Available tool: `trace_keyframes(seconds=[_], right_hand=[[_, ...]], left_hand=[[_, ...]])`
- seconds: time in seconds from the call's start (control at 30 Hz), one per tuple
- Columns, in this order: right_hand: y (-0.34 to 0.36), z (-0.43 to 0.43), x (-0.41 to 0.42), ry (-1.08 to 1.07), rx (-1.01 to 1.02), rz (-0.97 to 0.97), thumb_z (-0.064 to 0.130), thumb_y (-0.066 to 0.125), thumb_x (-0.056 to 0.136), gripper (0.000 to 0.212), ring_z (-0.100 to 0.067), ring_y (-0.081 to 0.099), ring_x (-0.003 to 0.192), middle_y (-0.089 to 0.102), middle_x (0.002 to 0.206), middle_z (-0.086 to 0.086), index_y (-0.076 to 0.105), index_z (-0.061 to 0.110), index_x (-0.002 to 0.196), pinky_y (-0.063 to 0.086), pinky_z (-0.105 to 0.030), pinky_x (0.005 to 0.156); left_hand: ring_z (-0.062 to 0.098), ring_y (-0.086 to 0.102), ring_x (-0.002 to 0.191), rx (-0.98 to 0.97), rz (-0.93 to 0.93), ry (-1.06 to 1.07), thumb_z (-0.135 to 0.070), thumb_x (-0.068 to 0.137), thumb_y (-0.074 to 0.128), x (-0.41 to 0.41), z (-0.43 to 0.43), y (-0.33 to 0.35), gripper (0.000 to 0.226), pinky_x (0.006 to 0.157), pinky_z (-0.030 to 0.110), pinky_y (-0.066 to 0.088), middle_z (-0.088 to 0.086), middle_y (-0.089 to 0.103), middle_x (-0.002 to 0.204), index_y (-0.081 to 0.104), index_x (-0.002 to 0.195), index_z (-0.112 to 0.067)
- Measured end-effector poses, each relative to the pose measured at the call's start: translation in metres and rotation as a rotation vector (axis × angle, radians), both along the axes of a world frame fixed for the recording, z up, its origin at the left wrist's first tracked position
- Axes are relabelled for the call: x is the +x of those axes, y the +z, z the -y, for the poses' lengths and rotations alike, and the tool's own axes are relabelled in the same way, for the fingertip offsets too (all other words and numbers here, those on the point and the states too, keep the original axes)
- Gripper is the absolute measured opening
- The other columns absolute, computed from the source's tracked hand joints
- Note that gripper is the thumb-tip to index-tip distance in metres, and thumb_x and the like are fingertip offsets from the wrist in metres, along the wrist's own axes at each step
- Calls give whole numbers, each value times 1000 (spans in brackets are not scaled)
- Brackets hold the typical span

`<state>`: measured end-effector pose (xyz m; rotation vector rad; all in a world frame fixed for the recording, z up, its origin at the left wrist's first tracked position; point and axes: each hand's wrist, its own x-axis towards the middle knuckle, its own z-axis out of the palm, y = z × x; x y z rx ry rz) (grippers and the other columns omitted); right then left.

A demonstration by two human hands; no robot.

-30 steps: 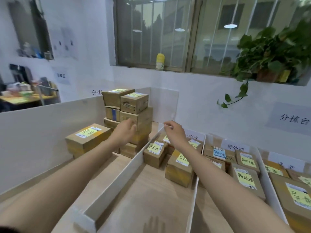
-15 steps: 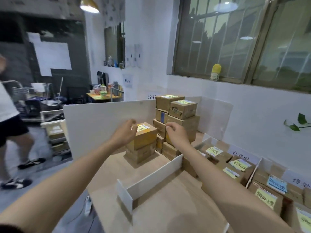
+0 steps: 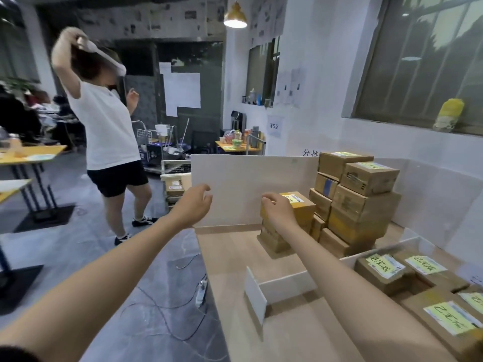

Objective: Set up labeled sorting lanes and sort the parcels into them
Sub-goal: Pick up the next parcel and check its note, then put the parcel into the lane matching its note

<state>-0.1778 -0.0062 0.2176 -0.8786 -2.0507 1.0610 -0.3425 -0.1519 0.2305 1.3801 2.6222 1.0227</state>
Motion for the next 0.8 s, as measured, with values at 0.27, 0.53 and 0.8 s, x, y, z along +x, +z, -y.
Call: trace_keyframes(seconds=[0.27, 0.53, 0.8], right_hand=[[5, 4, -79, 50, -9, 17, 20, 44, 98, 33, -19, 52, 117, 59, 127, -2, 59, 12, 126, 39, -24, 90], [14, -15, -156, -25, -7, 1, 20, 42, 99, 33, -20, 51, 118, 57, 129, -3, 57, 14, 128, 39, -25, 89], [3, -40, -203, -180, -21, -37, 19, 44, 98, 31, -17, 52, 109, 60, 125, -3, 61, 13, 124, 37, -24, 84]], left_hand=[[23, 55, 98, 15, 14, 51, -31, 96, 36, -79, 4, -11, 37, 79, 35, 45, 13, 59, 118, 53, 119, -7], [26, 47, 124, 35, -54, -32, -23, 100, 35, -161, -29, 3, 41, 100, 37, 38, 14, 50, 137, 45, 135, -5], [26, 46, 124, 47, -40, -167, -23, 100, 36, -221, -76, -4, 40, 98, 34, 37, 13, 49, 137, 42, 137, -6]])
